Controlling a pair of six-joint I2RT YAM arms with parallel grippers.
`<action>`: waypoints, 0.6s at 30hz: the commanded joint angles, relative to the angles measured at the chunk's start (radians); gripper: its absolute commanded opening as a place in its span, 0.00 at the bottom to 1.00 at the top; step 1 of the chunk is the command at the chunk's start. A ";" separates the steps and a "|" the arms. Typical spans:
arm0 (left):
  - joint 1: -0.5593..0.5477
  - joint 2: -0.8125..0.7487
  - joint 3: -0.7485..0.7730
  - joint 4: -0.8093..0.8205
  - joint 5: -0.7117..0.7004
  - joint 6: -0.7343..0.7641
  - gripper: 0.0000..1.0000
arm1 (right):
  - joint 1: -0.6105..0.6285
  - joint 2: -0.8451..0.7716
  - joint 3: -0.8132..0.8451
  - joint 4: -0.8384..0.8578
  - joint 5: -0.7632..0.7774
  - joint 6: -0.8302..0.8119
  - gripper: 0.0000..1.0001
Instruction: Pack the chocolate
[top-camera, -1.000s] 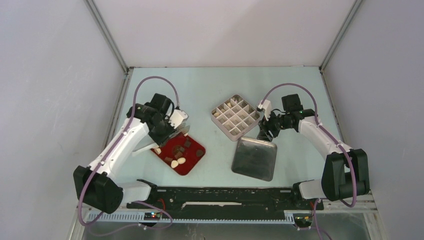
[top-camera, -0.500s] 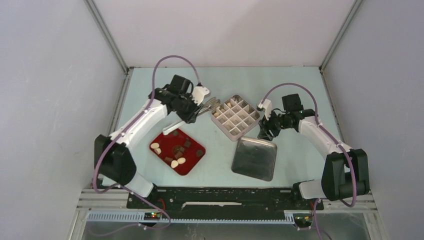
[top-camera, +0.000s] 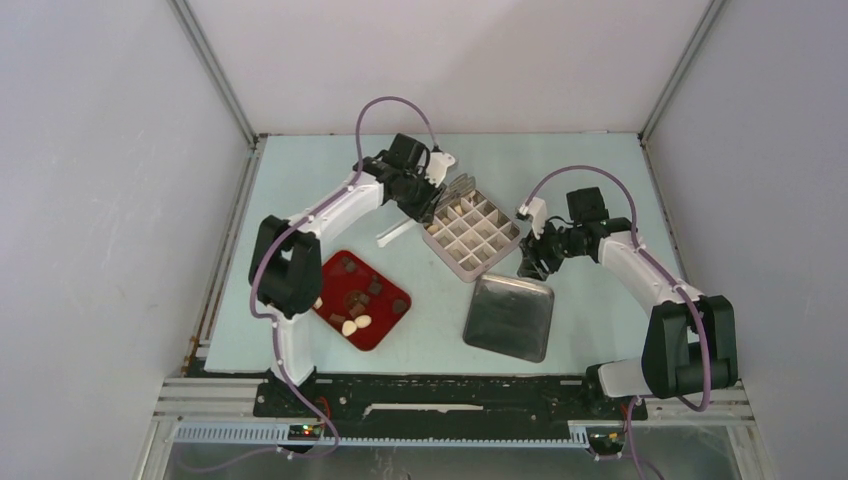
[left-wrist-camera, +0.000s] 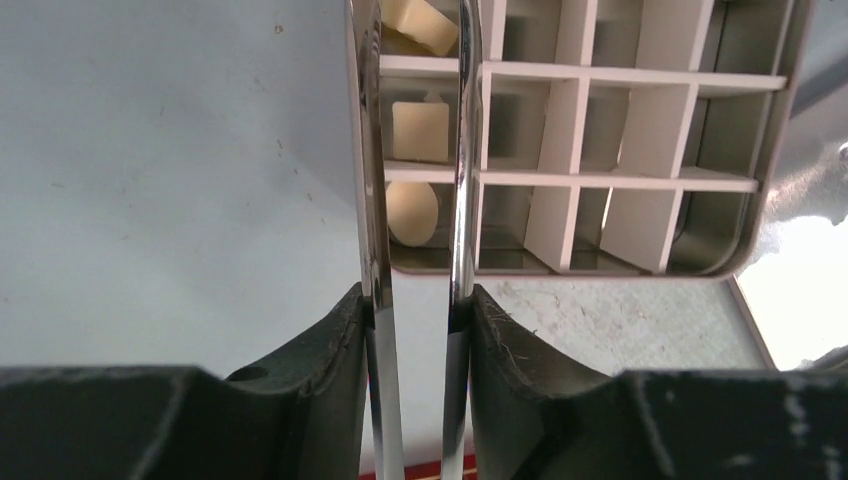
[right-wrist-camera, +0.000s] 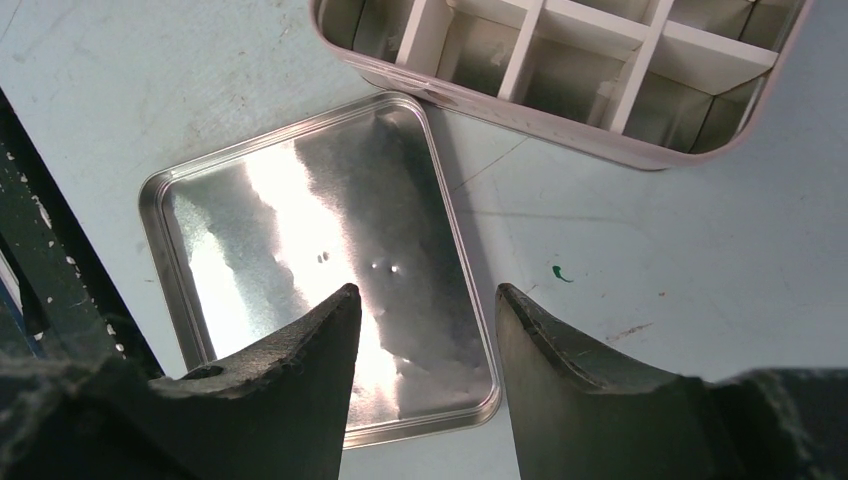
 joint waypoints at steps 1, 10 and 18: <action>-0.009 0.025 0.090 0.055 0.032 -0.055 0.11 | -0.016 0.000 0.019 0.017 -0.008 0.000 0.55; -0.025 0.098 0.157 0.003 0.027 -0.056 0.32 | -0.018 0.012 0.020 0.017 -0.010 -0.005 0.55; -0.030 0.076 0.163 -0.013 0.024 -0.052 0.37 | -0.018 0.013 0.020 0.015 -0.012 -0.005 0.55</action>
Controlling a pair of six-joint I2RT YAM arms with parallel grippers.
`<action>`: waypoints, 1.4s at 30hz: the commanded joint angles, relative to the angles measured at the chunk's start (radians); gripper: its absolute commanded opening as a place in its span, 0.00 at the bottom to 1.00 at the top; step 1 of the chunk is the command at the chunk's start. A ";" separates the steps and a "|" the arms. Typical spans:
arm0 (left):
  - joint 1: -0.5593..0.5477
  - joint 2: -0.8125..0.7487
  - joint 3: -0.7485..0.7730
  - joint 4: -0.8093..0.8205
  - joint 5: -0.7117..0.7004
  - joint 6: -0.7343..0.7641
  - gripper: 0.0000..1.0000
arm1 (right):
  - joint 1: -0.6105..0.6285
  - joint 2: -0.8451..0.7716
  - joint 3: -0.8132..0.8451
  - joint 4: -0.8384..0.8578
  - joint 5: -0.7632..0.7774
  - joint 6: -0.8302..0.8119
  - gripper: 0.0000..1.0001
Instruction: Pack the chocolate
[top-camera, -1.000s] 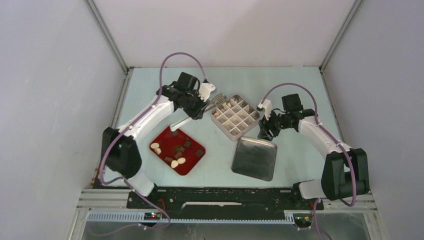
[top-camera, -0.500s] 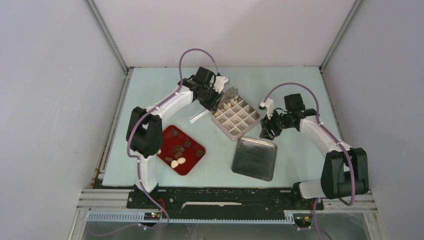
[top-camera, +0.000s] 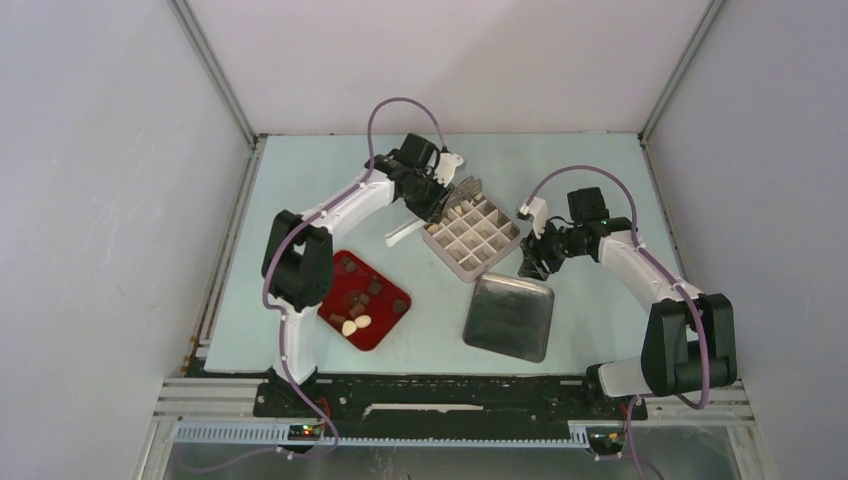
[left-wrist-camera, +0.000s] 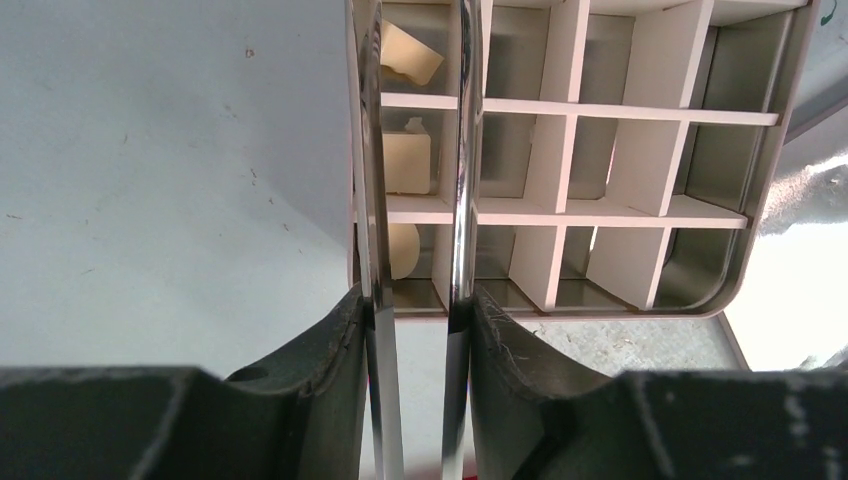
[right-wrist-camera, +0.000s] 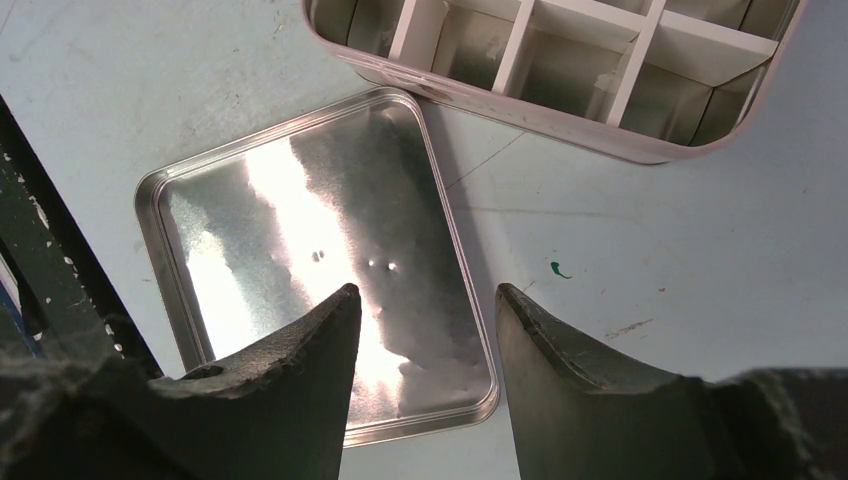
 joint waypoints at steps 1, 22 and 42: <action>-0.008 -0.036 0.060 0.005 0.020 -0.008 0.38 | -0.003 0.004 0.020 0.015 -0.013 -0.006 0.55; -0.008 -0.186 0.017 -0.071 -0.012 0.072 0.36 | 0.003 0.010 0.020 0.014 -0.019 -0.006 0.55; 0.078 -0.799 -0.483 -0.743 -0.292 0.471 0.23 | 0.064 0.012 0.020 0.014 -0.002 -0.016 0.55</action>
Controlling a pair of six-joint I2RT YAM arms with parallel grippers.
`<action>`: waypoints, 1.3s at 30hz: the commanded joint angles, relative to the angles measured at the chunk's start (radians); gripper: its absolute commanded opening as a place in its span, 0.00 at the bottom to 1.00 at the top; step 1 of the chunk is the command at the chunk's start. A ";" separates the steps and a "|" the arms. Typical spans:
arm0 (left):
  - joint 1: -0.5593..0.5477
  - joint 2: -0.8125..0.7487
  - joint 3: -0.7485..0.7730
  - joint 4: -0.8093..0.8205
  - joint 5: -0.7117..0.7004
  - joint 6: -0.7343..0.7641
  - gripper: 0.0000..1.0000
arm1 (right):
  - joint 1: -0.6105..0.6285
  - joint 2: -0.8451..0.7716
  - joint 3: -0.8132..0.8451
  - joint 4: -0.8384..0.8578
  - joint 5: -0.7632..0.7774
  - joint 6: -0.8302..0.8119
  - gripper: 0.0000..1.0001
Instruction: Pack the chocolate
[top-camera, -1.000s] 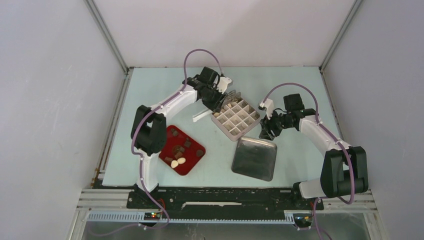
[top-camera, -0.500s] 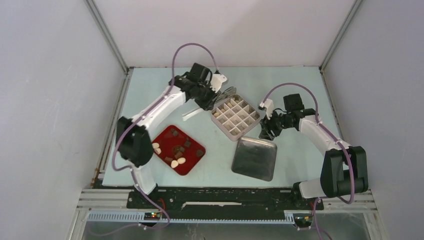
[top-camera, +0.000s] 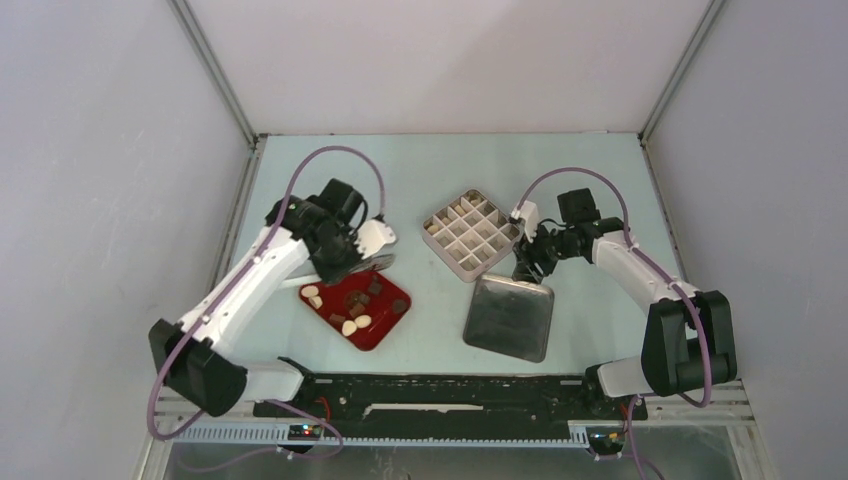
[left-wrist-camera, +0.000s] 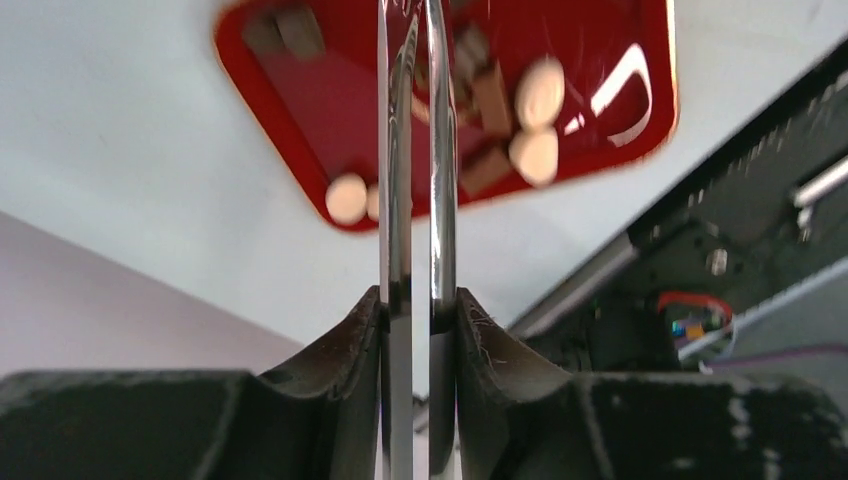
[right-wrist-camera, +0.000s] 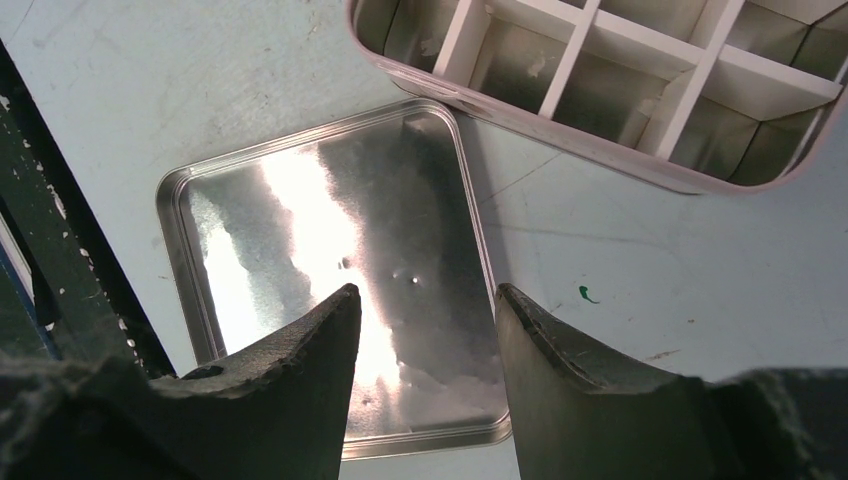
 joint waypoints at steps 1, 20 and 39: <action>0.047 -0.125 -0.080 -0.210 -0.039 0.111 0.23 | 0.013 0.005 0.020 0.013 -0.001 -0.015 0.55; 0.370 -0.225 -0.190 -0.258 -0.203 0.167 0.31 | 0.013 0.001 0.020 0.005 0.003 -0.025 0.55; 0.500 -0.052 -0.185 -0.159 -0.176 0.151 0.43 | 0.023 0.015 0.020 -0.004 0.019 -0.038 0.55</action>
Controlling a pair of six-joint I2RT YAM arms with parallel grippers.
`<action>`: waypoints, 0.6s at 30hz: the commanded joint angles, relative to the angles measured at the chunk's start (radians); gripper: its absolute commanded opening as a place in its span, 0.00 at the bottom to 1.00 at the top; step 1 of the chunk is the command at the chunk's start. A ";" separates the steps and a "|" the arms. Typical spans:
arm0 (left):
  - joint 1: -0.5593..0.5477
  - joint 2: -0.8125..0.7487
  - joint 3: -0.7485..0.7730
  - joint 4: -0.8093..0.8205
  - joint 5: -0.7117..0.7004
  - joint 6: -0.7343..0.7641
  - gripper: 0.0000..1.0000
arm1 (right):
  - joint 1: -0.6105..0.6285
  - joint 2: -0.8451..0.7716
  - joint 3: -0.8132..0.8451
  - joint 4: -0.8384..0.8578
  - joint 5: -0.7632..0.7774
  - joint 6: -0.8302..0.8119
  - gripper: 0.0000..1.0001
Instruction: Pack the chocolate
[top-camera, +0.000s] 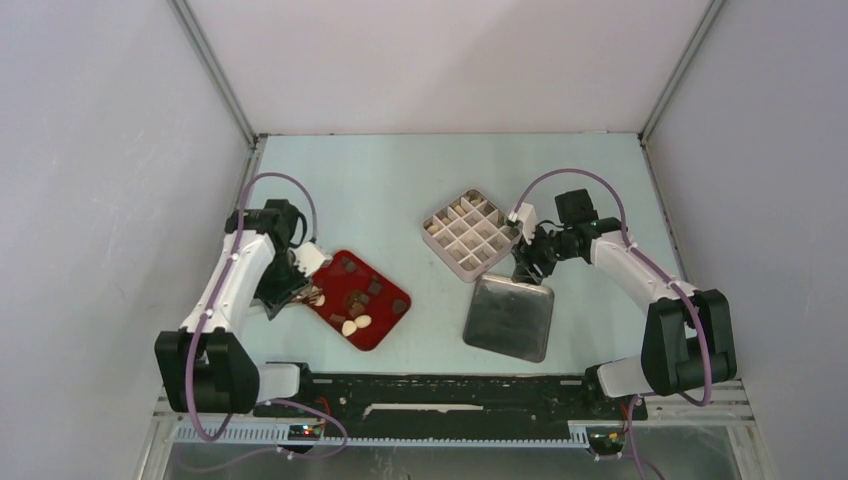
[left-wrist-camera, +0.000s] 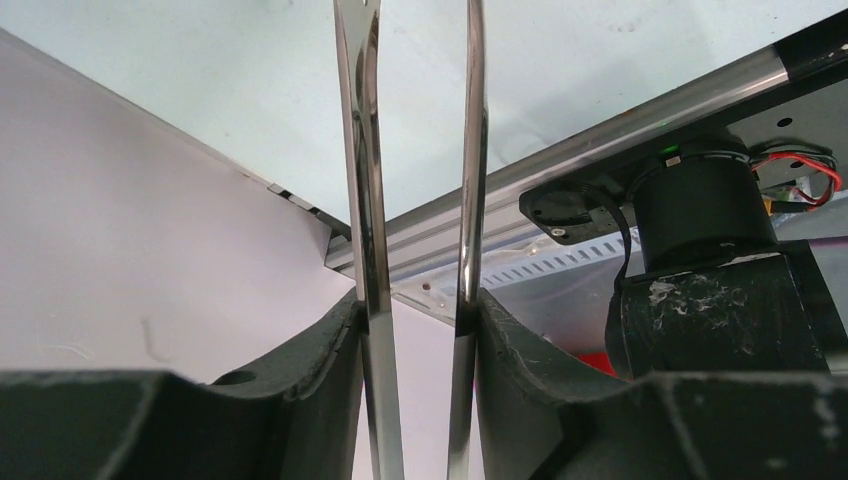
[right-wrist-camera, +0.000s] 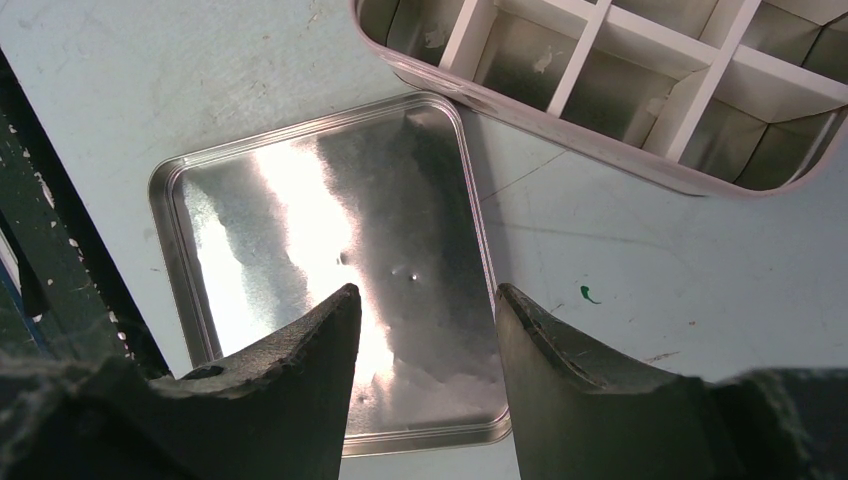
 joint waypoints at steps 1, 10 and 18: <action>0.009 0.034 0.052 0.003 0.033 0.005 0.43 | 0.005 0.012 0.020 0.003 0.002 -0.017 0.55; 0.009 0.044 0.059 -0.049 0.060 0.022 0.44 | 0.006 0.023 0.020 0.005 0.004 -0.020 0.55; 0.009 0.119 0.077 -0.027 0.103 0.012 0.29 | 0.007 0.023 0.020 0.002 0.007 -0.019 0.55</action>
